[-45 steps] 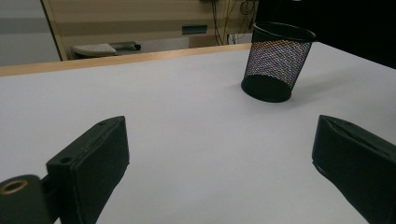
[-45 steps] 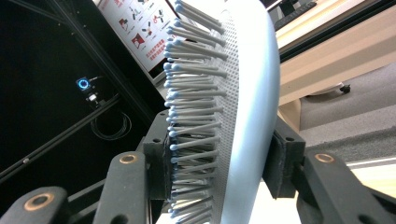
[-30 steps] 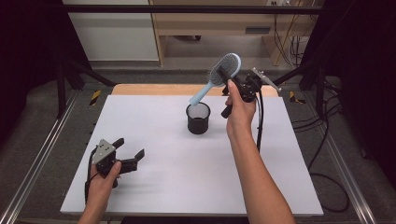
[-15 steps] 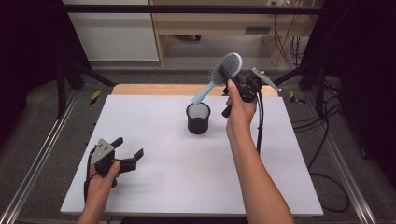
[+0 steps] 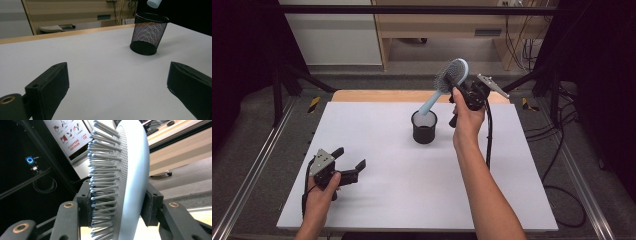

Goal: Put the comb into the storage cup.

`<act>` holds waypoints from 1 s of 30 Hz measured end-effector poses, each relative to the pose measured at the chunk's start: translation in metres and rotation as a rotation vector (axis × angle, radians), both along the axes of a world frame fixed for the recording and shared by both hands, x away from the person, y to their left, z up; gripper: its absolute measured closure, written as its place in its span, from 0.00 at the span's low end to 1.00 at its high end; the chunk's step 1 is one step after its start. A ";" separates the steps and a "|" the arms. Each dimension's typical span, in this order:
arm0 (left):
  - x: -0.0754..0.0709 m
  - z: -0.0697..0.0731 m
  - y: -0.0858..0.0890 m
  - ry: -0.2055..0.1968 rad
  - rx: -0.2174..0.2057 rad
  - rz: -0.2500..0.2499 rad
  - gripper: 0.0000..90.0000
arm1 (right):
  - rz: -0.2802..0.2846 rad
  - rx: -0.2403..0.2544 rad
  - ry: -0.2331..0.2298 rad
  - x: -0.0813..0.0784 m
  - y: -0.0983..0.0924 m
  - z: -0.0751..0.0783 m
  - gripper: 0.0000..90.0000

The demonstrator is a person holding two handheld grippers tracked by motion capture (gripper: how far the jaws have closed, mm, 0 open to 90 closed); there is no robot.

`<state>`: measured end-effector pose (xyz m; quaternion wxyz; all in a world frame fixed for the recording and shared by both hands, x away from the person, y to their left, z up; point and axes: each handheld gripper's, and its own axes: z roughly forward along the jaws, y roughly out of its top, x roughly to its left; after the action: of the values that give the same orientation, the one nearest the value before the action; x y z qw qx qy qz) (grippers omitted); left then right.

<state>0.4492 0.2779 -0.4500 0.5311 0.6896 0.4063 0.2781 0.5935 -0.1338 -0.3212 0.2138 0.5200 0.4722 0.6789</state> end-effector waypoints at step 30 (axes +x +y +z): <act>0.000 0.000 0.000 -0.001 0.002 -0.003 0.05 | 0.040 -0.134 0.071 -0.003 0.024 -0.041 0.58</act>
<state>0.4495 0.2779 -0.4500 0.5310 0.6905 0.4047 0.2782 0.5909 -0.1096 -0.3619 0.2175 0.5189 0.5341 0.6310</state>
